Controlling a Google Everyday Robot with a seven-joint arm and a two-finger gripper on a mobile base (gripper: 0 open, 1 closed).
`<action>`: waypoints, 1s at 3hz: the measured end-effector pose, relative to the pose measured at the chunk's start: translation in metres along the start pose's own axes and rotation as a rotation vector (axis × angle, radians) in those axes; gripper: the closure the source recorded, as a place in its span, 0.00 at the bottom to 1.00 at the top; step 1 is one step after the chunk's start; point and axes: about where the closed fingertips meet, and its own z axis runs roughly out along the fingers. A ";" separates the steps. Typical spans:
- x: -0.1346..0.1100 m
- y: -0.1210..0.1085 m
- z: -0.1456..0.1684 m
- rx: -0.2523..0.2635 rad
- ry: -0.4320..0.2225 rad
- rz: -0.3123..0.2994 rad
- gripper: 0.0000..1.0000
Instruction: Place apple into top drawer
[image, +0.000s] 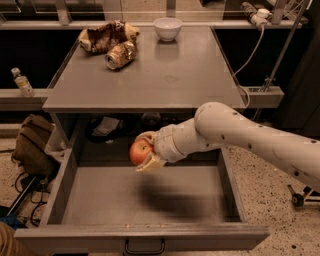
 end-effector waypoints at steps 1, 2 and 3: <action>0.001 0.002 0.002 -0.008 0.001 0.001 1.00; 0.032 0.017 0.037 -0.060 0.002 0.051 1.00; 0.069 0.037 0.078 -0.108 0.040 0.053 1.00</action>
Offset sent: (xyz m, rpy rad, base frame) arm 0.0005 0.0135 -0.1454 -0.0149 0.2174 0.0152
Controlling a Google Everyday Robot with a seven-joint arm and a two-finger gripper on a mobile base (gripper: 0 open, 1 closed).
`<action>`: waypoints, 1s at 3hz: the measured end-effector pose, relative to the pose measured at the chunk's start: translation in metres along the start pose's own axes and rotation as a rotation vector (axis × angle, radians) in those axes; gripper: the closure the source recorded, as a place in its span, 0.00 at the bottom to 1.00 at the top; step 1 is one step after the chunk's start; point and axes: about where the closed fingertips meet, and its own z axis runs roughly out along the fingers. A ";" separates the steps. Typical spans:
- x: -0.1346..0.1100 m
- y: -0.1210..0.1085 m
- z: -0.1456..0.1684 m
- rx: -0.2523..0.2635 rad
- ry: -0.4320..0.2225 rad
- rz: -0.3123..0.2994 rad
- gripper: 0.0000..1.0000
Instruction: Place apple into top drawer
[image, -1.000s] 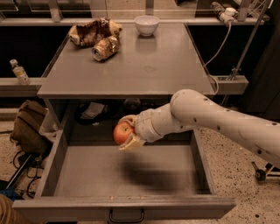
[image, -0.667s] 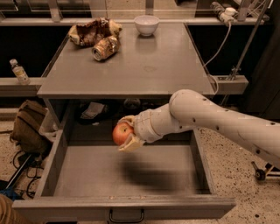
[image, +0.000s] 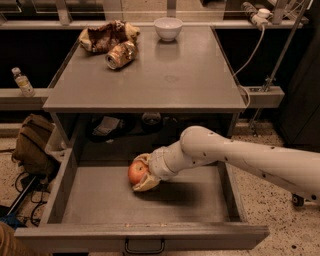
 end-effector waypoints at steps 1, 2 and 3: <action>0.000 0.000 0.000 0.000 0.000 0.000 1.00; 0.000 0.000 0.000 0.000 0.000 0.000 0.80; 0.000 0.000 0.000 0.000 0.000 0.000 0.57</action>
Offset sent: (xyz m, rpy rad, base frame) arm 0.0000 0.0000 0.0000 0.0000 0.0000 0.0000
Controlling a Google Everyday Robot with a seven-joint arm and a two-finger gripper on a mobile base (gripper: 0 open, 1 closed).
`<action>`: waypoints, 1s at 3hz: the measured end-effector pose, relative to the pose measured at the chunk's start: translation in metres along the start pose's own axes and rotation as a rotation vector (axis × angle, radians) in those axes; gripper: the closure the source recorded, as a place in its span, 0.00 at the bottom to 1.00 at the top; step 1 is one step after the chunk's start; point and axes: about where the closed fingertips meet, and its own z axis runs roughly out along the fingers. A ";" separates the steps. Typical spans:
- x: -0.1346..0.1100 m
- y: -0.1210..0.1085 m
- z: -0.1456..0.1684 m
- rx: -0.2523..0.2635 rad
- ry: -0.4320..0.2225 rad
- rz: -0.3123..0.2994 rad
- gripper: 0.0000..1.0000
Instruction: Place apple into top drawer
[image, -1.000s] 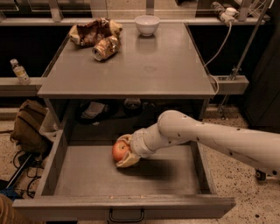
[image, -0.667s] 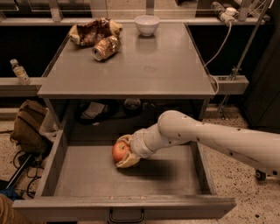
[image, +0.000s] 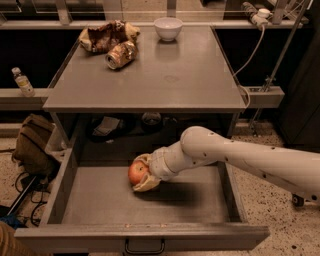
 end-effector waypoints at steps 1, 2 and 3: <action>0.000 0.000 0.000 0.000 0.000 0.000 0.34; 0.000 0.000 0.000 0.000 0.000 0.000 0.10; 0.000 0.000 0.000 0.000 0.000 0.000 0.00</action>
Offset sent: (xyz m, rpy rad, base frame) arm 0.0000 0.0000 0.0000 0.0000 0.0000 0.0000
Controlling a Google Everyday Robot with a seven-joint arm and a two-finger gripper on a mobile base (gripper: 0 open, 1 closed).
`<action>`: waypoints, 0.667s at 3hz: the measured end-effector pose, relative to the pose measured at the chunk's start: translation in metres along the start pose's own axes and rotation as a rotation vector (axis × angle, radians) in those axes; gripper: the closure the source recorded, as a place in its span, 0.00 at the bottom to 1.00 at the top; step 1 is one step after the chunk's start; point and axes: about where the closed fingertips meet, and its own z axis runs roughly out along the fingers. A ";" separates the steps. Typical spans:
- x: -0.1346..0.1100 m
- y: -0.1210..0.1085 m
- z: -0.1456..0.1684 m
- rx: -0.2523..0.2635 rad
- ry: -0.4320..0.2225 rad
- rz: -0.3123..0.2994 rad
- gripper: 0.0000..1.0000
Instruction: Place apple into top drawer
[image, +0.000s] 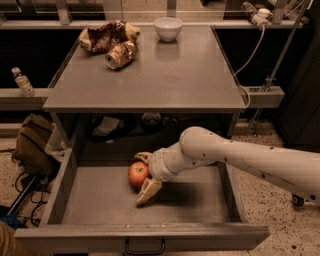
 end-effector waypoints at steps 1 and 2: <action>0.000 0.000 0.000 0.000 0.000 0.000 0.00; -0.001 0.011 -0.018 0.024 0.022 0.040 0.00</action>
Offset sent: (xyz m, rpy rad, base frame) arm -0.0313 -0.0383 0.0293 -0.0360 0.0247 -0.1339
